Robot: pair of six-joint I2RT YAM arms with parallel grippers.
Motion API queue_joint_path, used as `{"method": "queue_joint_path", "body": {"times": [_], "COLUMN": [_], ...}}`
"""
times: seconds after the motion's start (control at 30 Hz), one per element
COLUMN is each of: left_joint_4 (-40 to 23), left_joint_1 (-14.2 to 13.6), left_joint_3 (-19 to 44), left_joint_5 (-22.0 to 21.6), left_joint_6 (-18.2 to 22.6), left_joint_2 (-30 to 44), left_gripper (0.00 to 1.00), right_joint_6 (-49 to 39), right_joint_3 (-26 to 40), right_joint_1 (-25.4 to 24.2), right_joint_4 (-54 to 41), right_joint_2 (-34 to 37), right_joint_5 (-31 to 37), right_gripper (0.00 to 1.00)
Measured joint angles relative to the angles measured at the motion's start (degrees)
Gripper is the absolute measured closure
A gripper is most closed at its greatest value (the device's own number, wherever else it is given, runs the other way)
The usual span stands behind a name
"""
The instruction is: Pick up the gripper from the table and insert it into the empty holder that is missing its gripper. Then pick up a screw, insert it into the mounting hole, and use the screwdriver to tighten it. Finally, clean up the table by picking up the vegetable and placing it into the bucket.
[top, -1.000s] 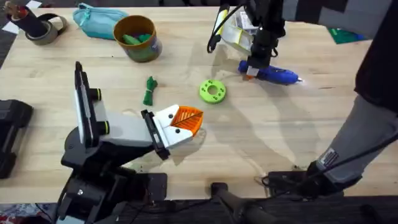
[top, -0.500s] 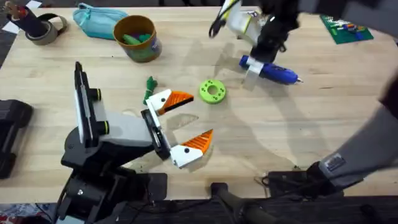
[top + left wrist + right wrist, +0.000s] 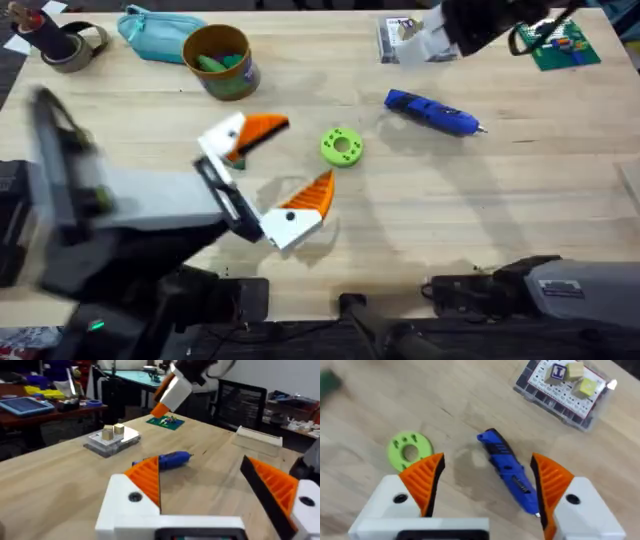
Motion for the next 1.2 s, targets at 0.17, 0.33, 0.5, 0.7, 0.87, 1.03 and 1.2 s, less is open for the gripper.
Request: {"method": "queue_joint_path", "body": {"times": [0.17, 0.33, 0.5, 0.7, 0.87, 1.03, 1.2], "left_joint_4": [-8.8, -28.3, -47.2, -58.2, -61.6, -63.1, -63.3], "left_joint_1": [0.0, 0.0, 0.0, 0.0, 0.7, 5.0, 10.3], "left_joint_3": [13.9, 28.6, 42.7, 54.1, 55.4, 55.4, 55.4], "left_joint_5": [-3.3, -8.7, -16.8, -27.3, -32.6, -34.2, -33.0], "left_joint_6": [3.1, 7.8, 12.8, 15.9, 16.6, 16.5, 15.3], "left_joint_2": [9.7, 23.7, 35.4, 41.3, 43.1, 48.9, 57.5], "left_gripper": [0.016, 0.016, 0.015, 0.015, 0.015, 0.015, 0.015], "right_joint_6": [12.8, 19.6, 22.0, 22.9, 23.1, 23.2, 23.2], "right_joint_3": [0.0, 0.1, 0.0, -5.5, -13.7, -18.3, -18.7], "right_joint_1": [0.0, 0.0, 0.0, 0.0, 0.0, 0.0, 0.0], "right_joint_4": [-0.5, -4.4, -6.6, -7.0, -7.3, -7.6, -7.5], "right_joint_2": [-5.5, -10.9, -14.5, -21.6, -26.9, -30.2, -31.4], "right_joint_5": [-0.7, -0.8, -1.0, -1.0, -1.0, -1.0, -1.0], "right_gripper": [0.009, 0.009, 0.009, 0.010, 0.010, 0.010, 0.009]}}
